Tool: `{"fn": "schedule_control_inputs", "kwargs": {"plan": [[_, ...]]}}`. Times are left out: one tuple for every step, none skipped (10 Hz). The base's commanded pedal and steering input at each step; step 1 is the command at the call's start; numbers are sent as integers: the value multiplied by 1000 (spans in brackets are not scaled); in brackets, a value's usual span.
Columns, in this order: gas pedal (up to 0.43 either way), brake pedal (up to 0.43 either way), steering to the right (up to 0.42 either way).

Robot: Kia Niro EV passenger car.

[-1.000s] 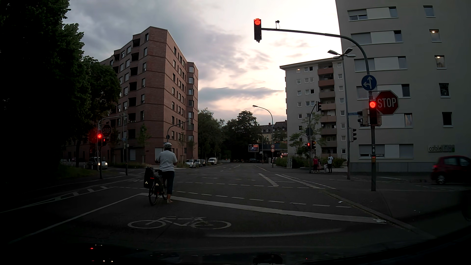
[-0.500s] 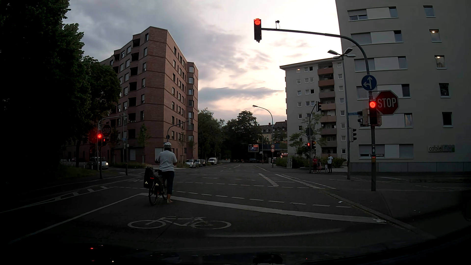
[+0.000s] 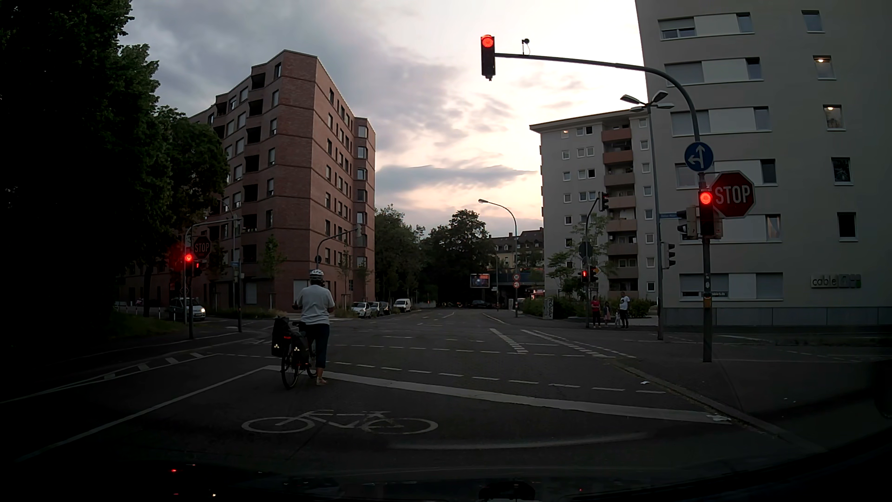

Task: Follow the waypoints while adhering to traffic rules and regulations

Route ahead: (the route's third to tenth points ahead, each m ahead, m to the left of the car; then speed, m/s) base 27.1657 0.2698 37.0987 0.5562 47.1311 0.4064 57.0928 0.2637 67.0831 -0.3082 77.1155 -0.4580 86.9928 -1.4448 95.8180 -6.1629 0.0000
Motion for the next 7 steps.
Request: {"fn": "schedule_control_inputs", "kwargs": {"plan": [[0,226,-8],[0,226,-8],[0,226,-8],[0,226,-8],[0,226,-8],[0,226,-8],[0,220,-8]]}}
